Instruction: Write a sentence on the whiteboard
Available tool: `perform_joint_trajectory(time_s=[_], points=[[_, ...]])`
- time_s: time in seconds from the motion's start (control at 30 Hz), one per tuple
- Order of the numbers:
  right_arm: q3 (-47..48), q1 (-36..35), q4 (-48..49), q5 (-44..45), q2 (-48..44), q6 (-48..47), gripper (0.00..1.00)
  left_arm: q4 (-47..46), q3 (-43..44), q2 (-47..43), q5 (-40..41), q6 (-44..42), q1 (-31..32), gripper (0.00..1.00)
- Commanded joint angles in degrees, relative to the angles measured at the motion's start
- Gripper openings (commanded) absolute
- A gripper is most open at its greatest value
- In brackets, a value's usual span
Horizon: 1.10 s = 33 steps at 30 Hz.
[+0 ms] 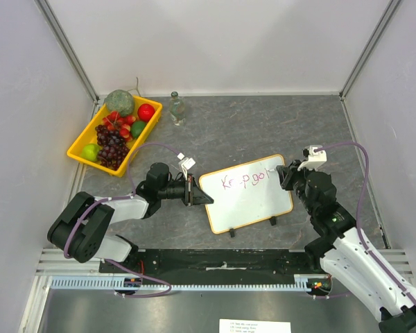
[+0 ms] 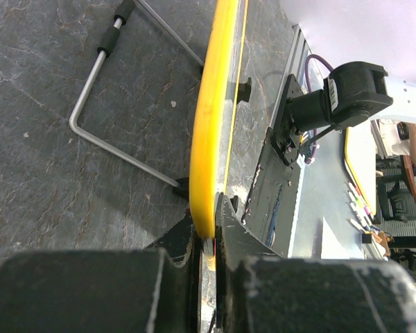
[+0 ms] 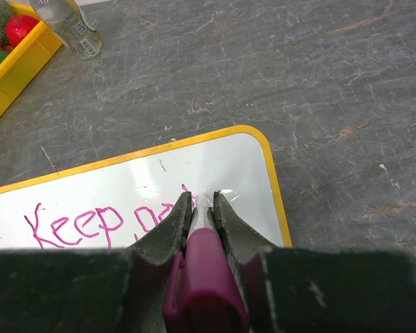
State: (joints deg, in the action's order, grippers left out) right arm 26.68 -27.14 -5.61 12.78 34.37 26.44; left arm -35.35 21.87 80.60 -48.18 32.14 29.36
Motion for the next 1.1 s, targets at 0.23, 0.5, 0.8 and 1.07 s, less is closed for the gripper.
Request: perform_joint_trajectory(time_s=[0.23, 0.5, 0.8, 1.07], points=[[-2.4, 0.3, -5.2, -0.3, -3.7, 0.1, 0.0, 5.1, -0.7, 0.9, 6.0, -7.6, 0.1, 0.02], [-1.9, 0.3, -4.7, 0.6, -3.4, 0.2, 0.0, 5.1, -0.7, 1.0, 6.0, -7.5, 0.1, 0.02], [1.3, 0.4, 1.2, 1.2, -0.5, 0.5, 0.0, 5.1, -0.8, 0.7, 6.0, -7.5, 0.1, 0.02], [2.1, 0.3, 2.9, 2.6, 1.8, 0.1, 0.0, 5.1, -0.8, 0.7, 6.0, -7.5, 0.2, 0.02]])
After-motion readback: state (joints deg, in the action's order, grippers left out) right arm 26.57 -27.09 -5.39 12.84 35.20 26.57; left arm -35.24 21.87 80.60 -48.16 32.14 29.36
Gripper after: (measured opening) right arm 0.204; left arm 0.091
